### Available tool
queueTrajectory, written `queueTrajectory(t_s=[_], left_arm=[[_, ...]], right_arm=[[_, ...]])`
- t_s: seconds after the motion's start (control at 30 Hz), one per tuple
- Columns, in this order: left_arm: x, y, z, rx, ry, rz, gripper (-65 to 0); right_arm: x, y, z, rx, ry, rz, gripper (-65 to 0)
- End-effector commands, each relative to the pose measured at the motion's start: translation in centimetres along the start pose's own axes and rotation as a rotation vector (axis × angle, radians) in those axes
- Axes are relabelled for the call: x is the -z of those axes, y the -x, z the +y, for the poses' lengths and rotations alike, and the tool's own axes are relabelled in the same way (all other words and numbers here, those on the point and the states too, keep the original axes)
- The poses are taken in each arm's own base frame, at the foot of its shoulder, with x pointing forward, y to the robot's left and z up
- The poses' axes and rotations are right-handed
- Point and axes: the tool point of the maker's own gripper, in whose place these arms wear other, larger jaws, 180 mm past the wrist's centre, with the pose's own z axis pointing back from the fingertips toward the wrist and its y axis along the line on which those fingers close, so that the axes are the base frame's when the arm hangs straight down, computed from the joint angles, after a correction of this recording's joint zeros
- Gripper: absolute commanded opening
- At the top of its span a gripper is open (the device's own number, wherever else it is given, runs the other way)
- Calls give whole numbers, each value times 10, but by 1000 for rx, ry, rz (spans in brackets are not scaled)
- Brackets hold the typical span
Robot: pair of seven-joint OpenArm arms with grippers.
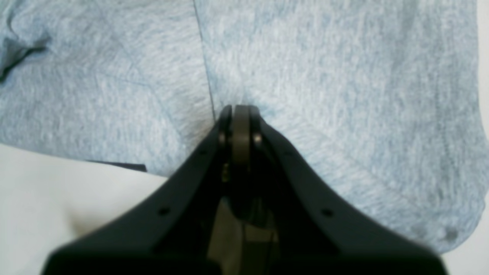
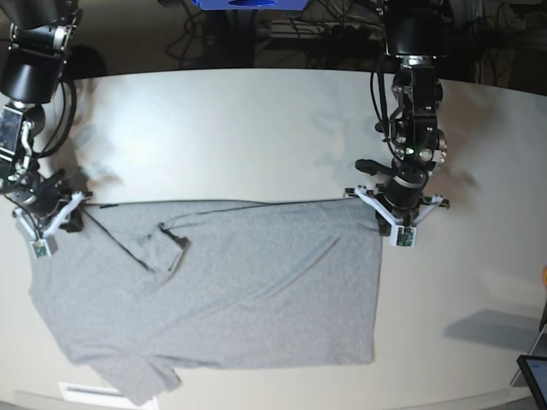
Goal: Fold the T-shirt properly
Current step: 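Drag the folded edge with both grippers to straighten the shirt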
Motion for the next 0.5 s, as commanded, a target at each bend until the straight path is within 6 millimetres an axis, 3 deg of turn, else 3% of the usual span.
queueTrajectory(t_s=[0.0,0.1,0.47], left_arm=[[1,-16,1,7,3,-48,-650],[0,-6,0,8,5,-28,-650],[-7,-3,-5,8,16,-90,-650]], right_arm=[[-3,-12,-9,-12,17,-22,-650],[-4,-8,-10,-11,18,-13,-650],[-18,-9,-38,-47,70,6,-650]])
